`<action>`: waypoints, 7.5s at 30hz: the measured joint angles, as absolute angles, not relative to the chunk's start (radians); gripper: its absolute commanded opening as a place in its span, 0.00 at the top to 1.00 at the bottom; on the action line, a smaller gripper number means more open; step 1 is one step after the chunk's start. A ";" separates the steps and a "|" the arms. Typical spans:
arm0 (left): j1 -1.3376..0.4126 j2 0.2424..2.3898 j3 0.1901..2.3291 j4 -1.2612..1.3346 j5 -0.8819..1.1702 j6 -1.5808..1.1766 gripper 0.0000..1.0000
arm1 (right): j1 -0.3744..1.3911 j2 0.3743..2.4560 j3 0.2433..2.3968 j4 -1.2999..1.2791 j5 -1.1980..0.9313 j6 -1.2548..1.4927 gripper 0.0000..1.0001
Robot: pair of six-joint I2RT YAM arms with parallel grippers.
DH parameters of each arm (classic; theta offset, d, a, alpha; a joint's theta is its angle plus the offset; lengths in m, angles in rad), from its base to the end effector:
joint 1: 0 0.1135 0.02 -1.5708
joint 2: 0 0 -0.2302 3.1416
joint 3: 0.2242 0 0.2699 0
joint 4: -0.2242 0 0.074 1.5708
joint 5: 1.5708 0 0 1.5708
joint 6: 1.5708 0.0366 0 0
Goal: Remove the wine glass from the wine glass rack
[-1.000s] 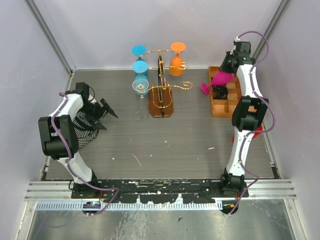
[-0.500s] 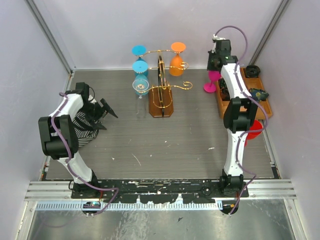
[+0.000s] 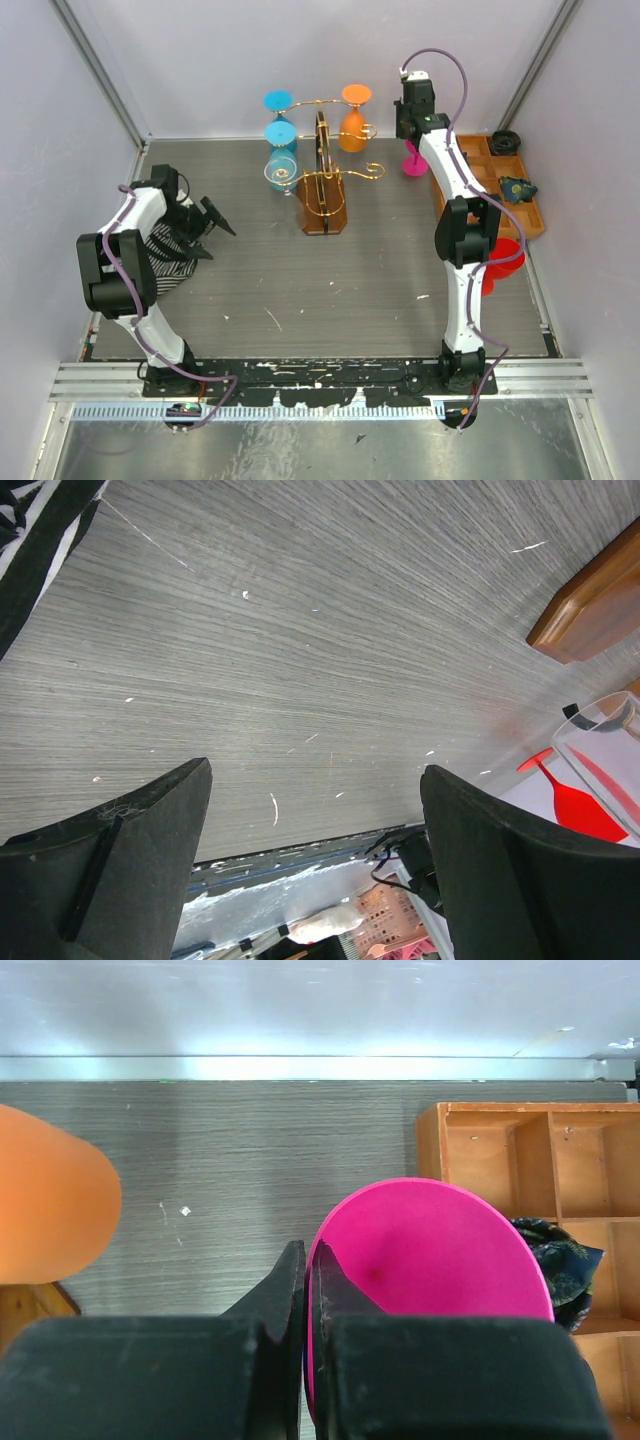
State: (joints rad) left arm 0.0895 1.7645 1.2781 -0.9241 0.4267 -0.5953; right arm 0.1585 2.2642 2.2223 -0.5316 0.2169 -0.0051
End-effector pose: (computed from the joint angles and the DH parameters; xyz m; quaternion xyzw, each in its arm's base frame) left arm 0.3421 0.0155 0.1635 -0.3111 0.9233 -0.2239 0.0229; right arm 0.5194 0.0750 0.2799 -0.0197 0.8744 -0.0584 0.4813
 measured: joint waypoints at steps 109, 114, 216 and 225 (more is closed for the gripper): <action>0.097 1.588 1.221 -0.807 0.506 -0.603 0.02 | 0.073 2.399 2.308 -0.049 -0.516 0.999 0.67; 0.097 1.588 1.221 -0.807 0.506 -0.603 0.02 | 0.076 2.403 2.323 -0.021 -0.529 1.024 0.68; 0.104 1.496 1.199 -0.841 0.487 -0.597 0.01 | -0.030 1.964 2.142 0.043 -0.456 0.658 0.99; 0.104 1.447 1.162 -0.842 0.488 -0.611 0.00 | 0.147 1.622 1.991 -0.203 -0.226 0.311 0.99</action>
State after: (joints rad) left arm 0.1040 1.4467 1.1622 -0.8417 0.4885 -0.6113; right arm 0.1467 1.6222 1.9915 -0.2028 -0.2260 0.3111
